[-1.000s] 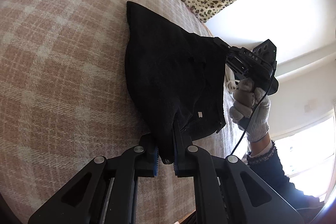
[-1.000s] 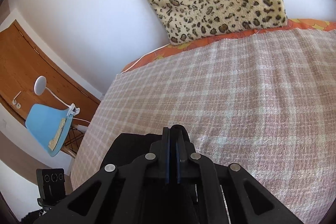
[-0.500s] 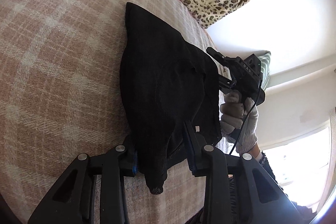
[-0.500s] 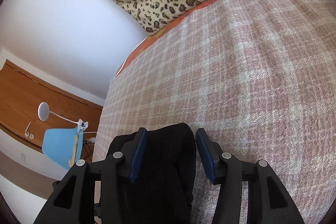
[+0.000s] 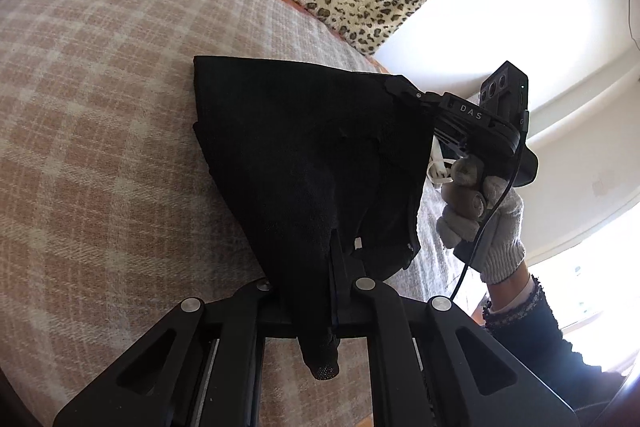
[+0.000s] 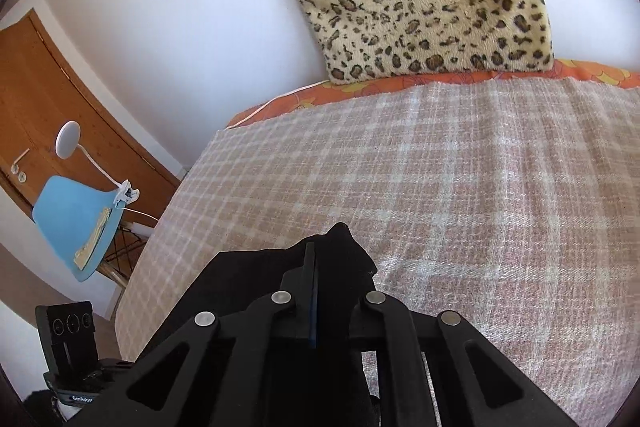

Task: Fold small clothes
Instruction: 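Carry the lifted black bundle with both tools toward the clothes stack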

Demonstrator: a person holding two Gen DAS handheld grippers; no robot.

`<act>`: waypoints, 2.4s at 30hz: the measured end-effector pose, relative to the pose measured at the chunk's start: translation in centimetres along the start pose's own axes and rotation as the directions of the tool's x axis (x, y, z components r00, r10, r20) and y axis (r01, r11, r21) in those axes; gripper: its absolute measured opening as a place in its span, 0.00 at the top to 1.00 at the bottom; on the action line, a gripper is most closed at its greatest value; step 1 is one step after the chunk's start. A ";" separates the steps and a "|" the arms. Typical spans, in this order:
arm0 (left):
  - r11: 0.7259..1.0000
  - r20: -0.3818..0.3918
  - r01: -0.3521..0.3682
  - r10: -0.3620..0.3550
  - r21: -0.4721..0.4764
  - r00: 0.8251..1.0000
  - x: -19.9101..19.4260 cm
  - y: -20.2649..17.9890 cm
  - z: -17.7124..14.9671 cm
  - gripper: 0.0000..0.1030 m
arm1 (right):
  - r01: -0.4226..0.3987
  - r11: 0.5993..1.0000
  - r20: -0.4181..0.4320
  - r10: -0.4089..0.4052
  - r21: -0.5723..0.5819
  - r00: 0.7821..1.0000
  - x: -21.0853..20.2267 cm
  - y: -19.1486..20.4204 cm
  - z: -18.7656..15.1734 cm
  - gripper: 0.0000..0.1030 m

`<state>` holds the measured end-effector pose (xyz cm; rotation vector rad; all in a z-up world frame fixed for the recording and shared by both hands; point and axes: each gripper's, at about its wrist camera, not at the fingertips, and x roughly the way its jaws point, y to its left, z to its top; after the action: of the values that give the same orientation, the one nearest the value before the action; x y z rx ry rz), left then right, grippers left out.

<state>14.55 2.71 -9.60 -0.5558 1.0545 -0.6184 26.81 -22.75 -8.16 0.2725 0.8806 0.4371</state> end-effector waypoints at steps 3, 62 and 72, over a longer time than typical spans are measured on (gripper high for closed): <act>0.999 0.009 0.005 -0.005 0.045 1.000 -0.1 -1.6 -0.1 0.93 | 0.012 0.999 0.018 -0.011 -0.043 1.000 -1.9 1.2 0.3 0.95; 0.834 -0.163 0.266 -0.213 0.484 0.963 30.0 -33.5 6.5 0.93 | 0.454 0.886 0.131 -0.463 0.093 0.877 -31.0 -30.8 10.3 0.96; 0.821 -0.339 0.330 -0.178 0.466 0.924 30.0 -31.1 3.8 0.82 | 0.459 0.880 0.047 -0.467 0.119 0.883 -26.1 -36.8 8.2 0.96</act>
<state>22.68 -39.67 -5.36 -0.1318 1.0267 -1.2087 28.14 -67.91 -0.26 0.1636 0.8639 -0.0678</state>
